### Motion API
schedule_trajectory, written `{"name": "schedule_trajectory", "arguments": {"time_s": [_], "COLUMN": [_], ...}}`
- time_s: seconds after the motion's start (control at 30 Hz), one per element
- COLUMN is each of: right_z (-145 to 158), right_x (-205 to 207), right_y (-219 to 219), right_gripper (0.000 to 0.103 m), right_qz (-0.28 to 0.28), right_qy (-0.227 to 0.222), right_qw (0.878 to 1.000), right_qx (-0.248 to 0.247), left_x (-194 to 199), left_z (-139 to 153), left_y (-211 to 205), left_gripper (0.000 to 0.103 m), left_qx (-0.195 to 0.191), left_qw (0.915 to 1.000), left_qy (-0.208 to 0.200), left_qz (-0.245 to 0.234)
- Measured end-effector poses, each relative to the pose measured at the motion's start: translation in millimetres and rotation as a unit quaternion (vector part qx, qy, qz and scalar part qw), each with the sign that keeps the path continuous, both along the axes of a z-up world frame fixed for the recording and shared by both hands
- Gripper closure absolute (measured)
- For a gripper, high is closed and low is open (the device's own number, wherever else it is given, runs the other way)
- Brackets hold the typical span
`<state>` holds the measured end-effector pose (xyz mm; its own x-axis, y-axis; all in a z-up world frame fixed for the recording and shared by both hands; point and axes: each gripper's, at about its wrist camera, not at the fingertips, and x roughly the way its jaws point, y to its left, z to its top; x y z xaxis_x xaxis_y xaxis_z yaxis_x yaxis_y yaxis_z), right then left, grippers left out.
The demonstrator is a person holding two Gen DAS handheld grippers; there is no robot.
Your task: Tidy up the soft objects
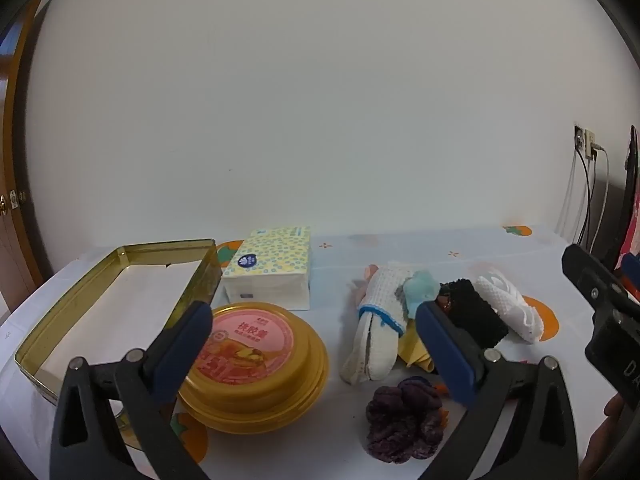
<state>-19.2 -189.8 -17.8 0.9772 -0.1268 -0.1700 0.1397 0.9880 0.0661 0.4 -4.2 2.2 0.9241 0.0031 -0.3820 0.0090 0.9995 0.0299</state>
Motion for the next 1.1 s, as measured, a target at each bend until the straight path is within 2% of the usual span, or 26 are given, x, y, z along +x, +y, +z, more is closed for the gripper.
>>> {"name": "schedule_trajectory", "arguments": {"time_s": [0.83, 1.1], "right_z": [-1.9, -3.1], "right_x": [0.0, 0.6], "right_y": [-1.0, -6.3], "right_gripper": [0.0, 0.0], "right_qz": [0.0, -0.016], "right_qy": [0.001, 0.0], "right_qw": [1.0, 1.0], "right_qx": [0.0, 0.007], "left_x": [1.2, 0.3], "left_z": [-2.7, -4.5], "left_y": [-1.4, -3.1], "left_gripper": [0.0, 0.0], "left_qx": [-0.004, -0.015], "left_qw": [1.0, 0.9995], "left_qy": [0.002, 0.01], "left_qz": [0.0, -0.027]}}
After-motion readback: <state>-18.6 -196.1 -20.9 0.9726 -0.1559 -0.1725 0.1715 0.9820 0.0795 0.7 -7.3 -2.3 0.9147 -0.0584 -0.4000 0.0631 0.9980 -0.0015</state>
